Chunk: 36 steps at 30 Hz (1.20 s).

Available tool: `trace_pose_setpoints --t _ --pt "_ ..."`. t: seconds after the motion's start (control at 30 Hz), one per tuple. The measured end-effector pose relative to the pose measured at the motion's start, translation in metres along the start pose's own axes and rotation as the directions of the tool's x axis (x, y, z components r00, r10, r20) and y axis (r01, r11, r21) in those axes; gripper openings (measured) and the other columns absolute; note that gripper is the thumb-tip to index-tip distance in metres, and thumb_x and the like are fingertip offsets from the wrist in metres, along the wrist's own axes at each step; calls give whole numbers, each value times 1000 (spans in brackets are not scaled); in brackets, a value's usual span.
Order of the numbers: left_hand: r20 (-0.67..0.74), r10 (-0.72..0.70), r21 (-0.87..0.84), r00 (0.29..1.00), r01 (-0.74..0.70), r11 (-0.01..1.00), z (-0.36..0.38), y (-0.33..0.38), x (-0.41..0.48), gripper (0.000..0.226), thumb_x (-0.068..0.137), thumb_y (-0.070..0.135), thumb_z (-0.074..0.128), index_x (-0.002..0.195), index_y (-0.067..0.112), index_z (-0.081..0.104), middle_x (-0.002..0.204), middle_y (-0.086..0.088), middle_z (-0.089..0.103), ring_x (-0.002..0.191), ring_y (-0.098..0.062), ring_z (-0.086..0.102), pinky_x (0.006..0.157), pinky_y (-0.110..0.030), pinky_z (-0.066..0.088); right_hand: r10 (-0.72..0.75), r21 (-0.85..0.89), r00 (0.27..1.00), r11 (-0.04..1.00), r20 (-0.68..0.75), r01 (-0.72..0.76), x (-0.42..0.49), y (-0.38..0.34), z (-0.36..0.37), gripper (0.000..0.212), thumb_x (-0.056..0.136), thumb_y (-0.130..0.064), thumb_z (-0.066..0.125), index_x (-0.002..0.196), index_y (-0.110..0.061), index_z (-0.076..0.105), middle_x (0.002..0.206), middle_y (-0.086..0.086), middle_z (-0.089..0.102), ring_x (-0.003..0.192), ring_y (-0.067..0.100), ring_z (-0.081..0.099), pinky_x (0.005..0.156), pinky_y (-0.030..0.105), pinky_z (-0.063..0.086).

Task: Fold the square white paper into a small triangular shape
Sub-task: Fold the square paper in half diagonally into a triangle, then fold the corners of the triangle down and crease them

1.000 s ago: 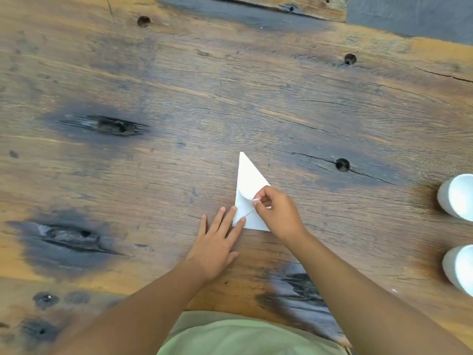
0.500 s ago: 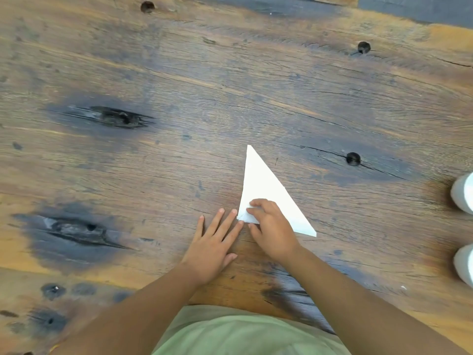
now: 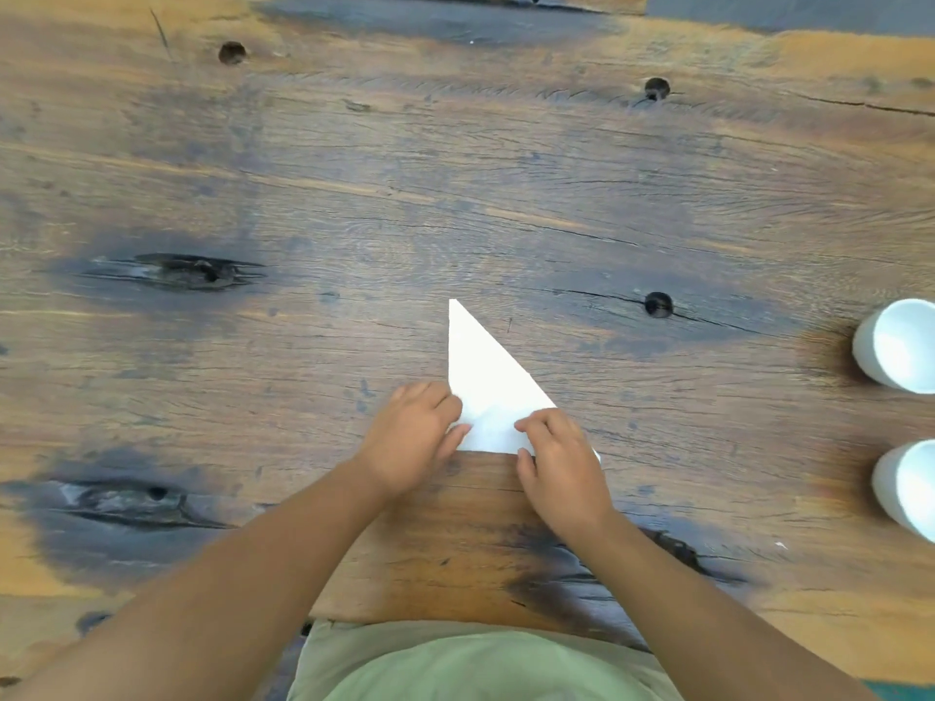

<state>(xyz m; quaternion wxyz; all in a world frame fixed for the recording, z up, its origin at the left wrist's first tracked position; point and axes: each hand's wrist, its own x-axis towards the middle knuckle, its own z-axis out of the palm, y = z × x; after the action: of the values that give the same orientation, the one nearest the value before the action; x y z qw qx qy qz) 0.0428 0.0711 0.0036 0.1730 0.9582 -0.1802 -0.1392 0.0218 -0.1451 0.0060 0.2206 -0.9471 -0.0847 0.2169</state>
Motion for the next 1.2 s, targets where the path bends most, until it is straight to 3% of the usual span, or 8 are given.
trace_pose_setpoints --t 0.13,0.2,0.3,0.57,0.8,1.0,1.13,1.2 --pt "59 80 2 995 -80 997 -5 2 37 21 91 13 61 110 5 62 125 -15 59 115 -37 56 93 -47 47 86 -45 996 995 0 -86 -6 7 -2 41 93 -18 51 135 -14 51 131 4 49 121 22 46 98 36 47" --pt "130 74 40 989 -80 996 -4 2 52 40 92 17 61 131 8 54 151 -13 42 138 -33 39 107 -47 37 104 -51 994 993 23 -103 -7 9 -3 43 93 -19 50 136 -15 49 134 4 47 125 23 44 99 37 47" --pt "248 21 101 969 -48 994 0 -2 65 60 97 34 56 149 18 33 165 -5 15 151 -26 12 119 -50 20 124 -84 990 989 65 -119 -8 12 0 48 94 -22 49 142 -17 43 143 4 41 133 22 38 105 38 43" --pt "308 -84 182 948 27 983 20 -2 40 82 93 62 46 158 29 7 167 -4 -8 152 -28 -10 119 -63 0 106 -155 994 982 9 -104 1 19 -2 65 92 -32 55 149 -12 32 152 14 36 141 31 32 117 48 29" --pt "183 -286 199 941 249 948 46 24 15 94 87 73 42 158 25 6 166 -13 -4 152 -35 -5 114 -69 5 27 -179 996 984 81 -12 32 36 -7 77 95 -42 53 156 -16 14 165 5 9 153 24 2 122 48 6" --pt "155 -441 160 884 418 894 52 41 18 95 86 75 40 158 26 2 166 -13 -7 152 -37 -6 113 -70 8 -61 -264 990 960 125 93 53 44 -16 81 94 -41 56 157 -16 11 166 2 3 153 25 -5 123 50 5" --pt "156 -413 116 897 399 910 45 38 23 95 87 73 41 157 23 1 166 -11 -10 152 -34 -9 115 -67 4 -102 -282 986 950 134 136 57 45 -20 81 92 -46 56 155 -14 18 165 6 10 153 27 -1 123 52 5" --pt "148 -278 43 949 274 961 41 33 28 93 89 69 43 158 19 7 167 -6 -5 153 -27 -6 117 -68 6 -174 -278 974 937 148 210 59 45 -20 82 92 -48 55 156 -15 17 166 2 9 153 23 -2 123 51 4"
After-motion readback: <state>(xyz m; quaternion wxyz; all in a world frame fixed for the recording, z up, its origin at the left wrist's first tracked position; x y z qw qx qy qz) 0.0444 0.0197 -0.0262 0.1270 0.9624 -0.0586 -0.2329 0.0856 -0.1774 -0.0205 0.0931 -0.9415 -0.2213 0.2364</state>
